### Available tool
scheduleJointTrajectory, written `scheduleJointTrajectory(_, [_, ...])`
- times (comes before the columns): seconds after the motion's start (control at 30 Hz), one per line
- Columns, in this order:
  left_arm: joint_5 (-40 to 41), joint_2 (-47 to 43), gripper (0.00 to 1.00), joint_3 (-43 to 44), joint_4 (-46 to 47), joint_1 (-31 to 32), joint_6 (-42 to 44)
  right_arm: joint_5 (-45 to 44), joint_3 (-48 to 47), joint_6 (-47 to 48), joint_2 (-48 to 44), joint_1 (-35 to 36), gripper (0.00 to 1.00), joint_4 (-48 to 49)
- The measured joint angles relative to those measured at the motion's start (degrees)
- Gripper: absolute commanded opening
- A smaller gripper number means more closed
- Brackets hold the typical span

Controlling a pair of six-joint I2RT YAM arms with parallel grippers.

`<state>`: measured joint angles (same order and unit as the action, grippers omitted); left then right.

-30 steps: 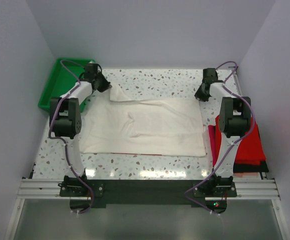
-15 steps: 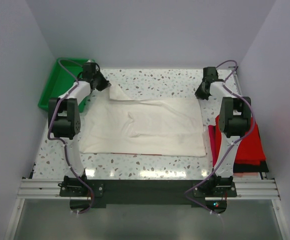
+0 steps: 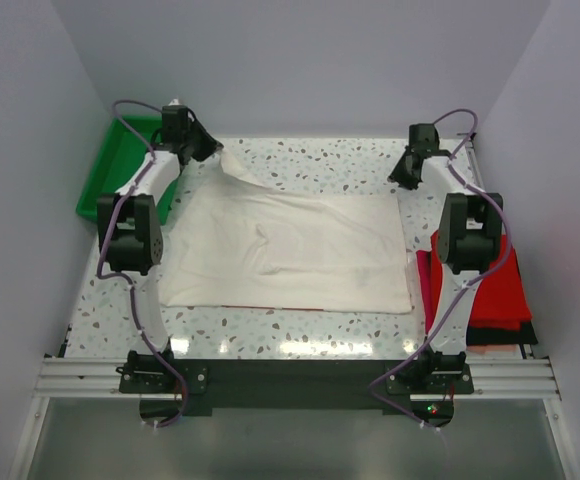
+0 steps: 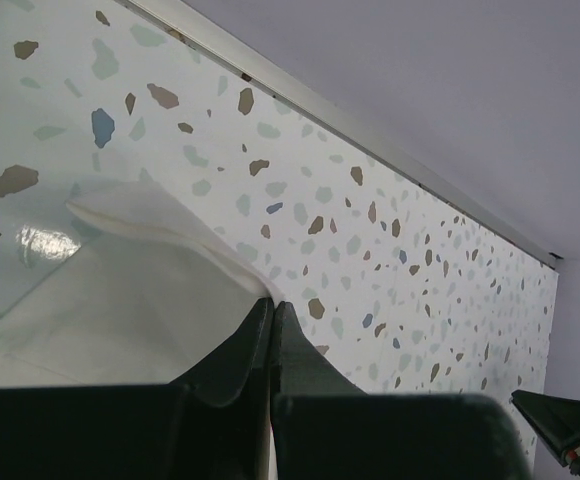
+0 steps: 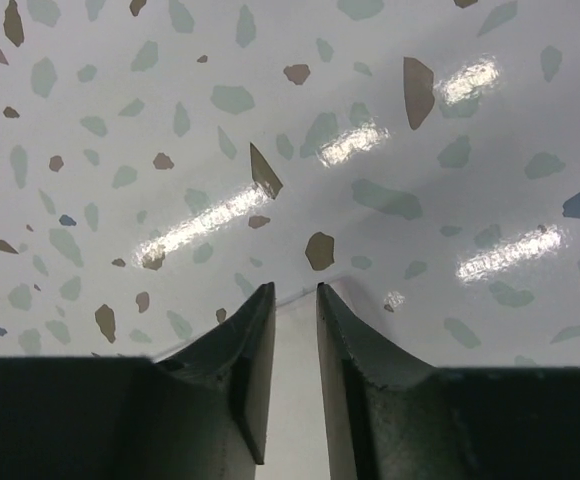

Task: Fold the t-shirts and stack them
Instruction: Fold the tshirt

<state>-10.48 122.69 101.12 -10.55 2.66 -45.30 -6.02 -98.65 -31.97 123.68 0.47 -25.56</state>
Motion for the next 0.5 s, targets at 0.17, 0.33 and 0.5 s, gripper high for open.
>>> scheduleJointTrajectory(0.17, [-0.31, 0.44, 0.00, -0.17, 0.07, 0.00, -0.04, -0.04, 1.70, 0.94, 0.00, -0.13, 0.32, -0.33])
scheduleJointTrajectory(0.33, [-0.57, 0.44, 0.00, -1.01, 0.33, 0.00, -0.07, -0.02, 3.08, 1.38, 0.02, -0.13, 0.32, -1.11])
scheduleJointTrajectory(0.5, [-0.74, 0.44, 0.00, -1.68, 0.44, 0.00, -0.09, 0.00, 3.17, 1.60, 0.22, -0.09, 0.33, -1.20])
